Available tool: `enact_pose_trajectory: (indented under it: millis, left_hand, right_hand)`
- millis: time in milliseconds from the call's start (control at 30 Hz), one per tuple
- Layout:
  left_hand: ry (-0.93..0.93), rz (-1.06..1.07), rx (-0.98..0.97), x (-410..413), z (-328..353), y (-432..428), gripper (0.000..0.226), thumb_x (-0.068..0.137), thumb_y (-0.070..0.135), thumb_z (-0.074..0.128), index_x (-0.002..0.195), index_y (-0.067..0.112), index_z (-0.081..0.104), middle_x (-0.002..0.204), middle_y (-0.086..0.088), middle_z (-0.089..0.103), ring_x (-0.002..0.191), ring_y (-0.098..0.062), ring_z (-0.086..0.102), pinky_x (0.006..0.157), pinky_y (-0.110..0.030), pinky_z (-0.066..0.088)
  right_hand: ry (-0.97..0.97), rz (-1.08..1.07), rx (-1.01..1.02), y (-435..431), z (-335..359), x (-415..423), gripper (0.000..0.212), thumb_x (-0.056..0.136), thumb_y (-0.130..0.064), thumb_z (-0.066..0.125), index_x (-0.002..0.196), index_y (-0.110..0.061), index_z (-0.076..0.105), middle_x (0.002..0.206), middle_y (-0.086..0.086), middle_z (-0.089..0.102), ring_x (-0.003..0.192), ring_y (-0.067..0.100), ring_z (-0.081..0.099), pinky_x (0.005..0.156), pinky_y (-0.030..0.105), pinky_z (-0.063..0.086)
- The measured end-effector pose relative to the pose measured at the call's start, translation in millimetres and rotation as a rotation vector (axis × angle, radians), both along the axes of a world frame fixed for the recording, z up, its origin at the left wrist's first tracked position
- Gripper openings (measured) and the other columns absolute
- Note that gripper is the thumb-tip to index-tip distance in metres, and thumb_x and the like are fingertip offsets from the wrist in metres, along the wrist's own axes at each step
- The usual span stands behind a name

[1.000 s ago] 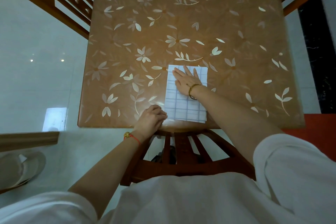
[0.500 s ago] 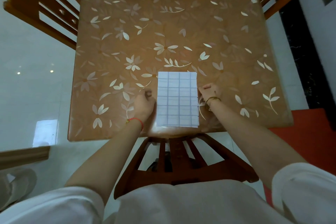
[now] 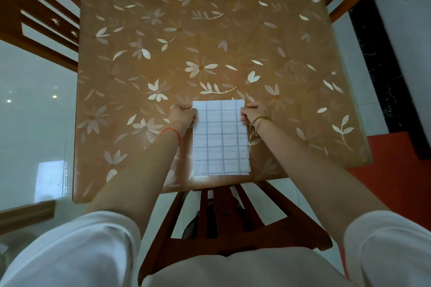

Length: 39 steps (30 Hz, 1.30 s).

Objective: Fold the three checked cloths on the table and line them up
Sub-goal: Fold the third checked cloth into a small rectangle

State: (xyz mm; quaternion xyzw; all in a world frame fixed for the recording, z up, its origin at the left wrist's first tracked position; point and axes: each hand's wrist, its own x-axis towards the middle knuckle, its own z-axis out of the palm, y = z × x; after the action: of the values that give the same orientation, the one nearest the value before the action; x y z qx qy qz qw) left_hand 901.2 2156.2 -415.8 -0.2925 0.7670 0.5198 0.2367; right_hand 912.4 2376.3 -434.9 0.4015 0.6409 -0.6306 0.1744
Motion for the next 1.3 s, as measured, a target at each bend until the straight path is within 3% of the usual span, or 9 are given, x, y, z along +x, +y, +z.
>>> enact_pose_trajectory:
  millis: [167,333,433,533,667,767,933,1133,1300]
  left_hand:
    - [-0.052,0.051,0.182,-5.4,9.0,9.0,0.021,0.093,0.001,0.056,0.113,-0.004,0.055,0.07,-0.011,0.067,0.037,-0.009,0.058,0.04,-0.02,0.051]
    - [-0.026,0.091,0.178,-5.8,13.6,15.6,0.032,0.094,0.0,0.054,0.124,0.004,0.043,0.074,-0.014,0.069,0.037,-0.013,0.061,0.039,-0.022,0.051]
    - [-0.007,0.088,0.166,-5.3,18.9,19.0,0.03,0.095,-0.002,0.051,0.12,0.008,0.039,0.073,-0.016,0.067,0.035,-0.014,0.059,0.04,-0.025,0.053]
    - [-0.026,0.091,0.17,-7.9,19.2,16.6,0.028,0.095,-0.004,0.048,0.118,0.009,0.038,0.071,-0.016,0.062,0.04,-0.016,0.059,0.043,-0.027,0.054]
    - [-0.09,0.043,0.149,-13.6,21.5,13.8,0.011,0.095,-0.006,0.043,0.094,0.005,0.046,0.072,-0.017,0.059,0.039,-0.014,0.059,0.036,-0.022,0.048]
    - [-0.113,0.032,0.11,-14.1,18.5,13.0,0.017,0.097,-0.003,0.043,0.082,0.003,0.048,0.069,-0.017,0.062,0.037,-0.013,0.062,0.035,-0.022,0.05]
    - [-0.114,-0.063,0.029,-13.9,9.9,9.5,0.015,0.097,0.0,0.044,0.093,-0.006,0.056,0.059,-0.014,0.066,0.042,-0.017,0.066,0.041,-0.024,0.053]
    - [-0.031,-0.079,0.024,-10.6,14.8,5.8,0.019,0.096,0.002,0.047,0.078,0.006,0.049,0.071,-0.015,0.071,0.055,-0.023,0.068,0.058,-0.034,0.06]
    - [0.081,-0.061,0.176,-8.0,20.4,-3.2,0.013,0.097,0.005,0.054,0.093,0.008,0.041,0.088,-0.017,0.072,0.056,-0.021,0.07,0.055,-0.031,0.059]
  right_hand:
    - [-0.014,-0.048,-0.064,4.7,-4.3,-4.8,0.042,0.091,0.012,0.039,0.068,-0.02,0.025,0.063,0.002,0.03,0.036,0.008,0.022,0.035,0.018,0.019]
    - [0.028,-0.056,-0.021,1.7,-3.4,-0.8,0.039,0.088,0.016,0.043,0.069,-0.017,0.032,0.06,0.007,0.032,0.041,0.01,0.026,0.036,0.018,0.022]
    - [0.039,-0.093,0.018,-3.4,-1.8,0.6,0.021,0.087,0.012,0.051,0.091,-0.008,0.049,0.066,0.011,0.047,0.048,0.014,0.038,0.034,0.016,0.032]
    - [0.051,-0.077,0.069,-4.8,0.5,2.7,0.023,0.086,0.007,0.059,0.103,-0.007,0.053,0.073,0.012,0.057,0.052,0.014,0.048,0.038,0.014,0.042]
    - [0.066,-0.078,0.09,-5.1,2.3,4.8,0.021,0.086,0.004,0.061,0.102,-0.008,0.055,0.072,0.008,0.058,0.054,0.012,0.052,0.04,0.012,0.045]
    - [0.065,-0.073,0.092,-6.4,-2.8,3.8,0.023,0.086,0.005,0.061,0.107,-0.004,0.057,0.069,0.009,0.058,0.052,0.013,0.051,0.04,0.013,0.044]
    - [0.042,-0.047,0.081,-4.5,-1.8,3.0,0.01,0.09,0.002,0.059,0.098,-0.003,0.056,0.067,0.008,0.056,0.053,0.012,0.05,0.041,0.013,0.043]
    - [0.016,-0.04,0.094,-8.3,-2.4,0.7,0.007,0.092,0.002,0.053,0.087,-0.002,0.056,0.062,0.007,0.051,0.05,0.013,0.044,0.037,0.014,0.036]
    - [0.117,-0.119,0.1,-7.4,6.2,10.1,0.009,0.088,0.003,0.057,0.085,-0.006,0.057,0.062,0.006,0.05,0.05,0.014,0.046,0.041,0.016,0.041]
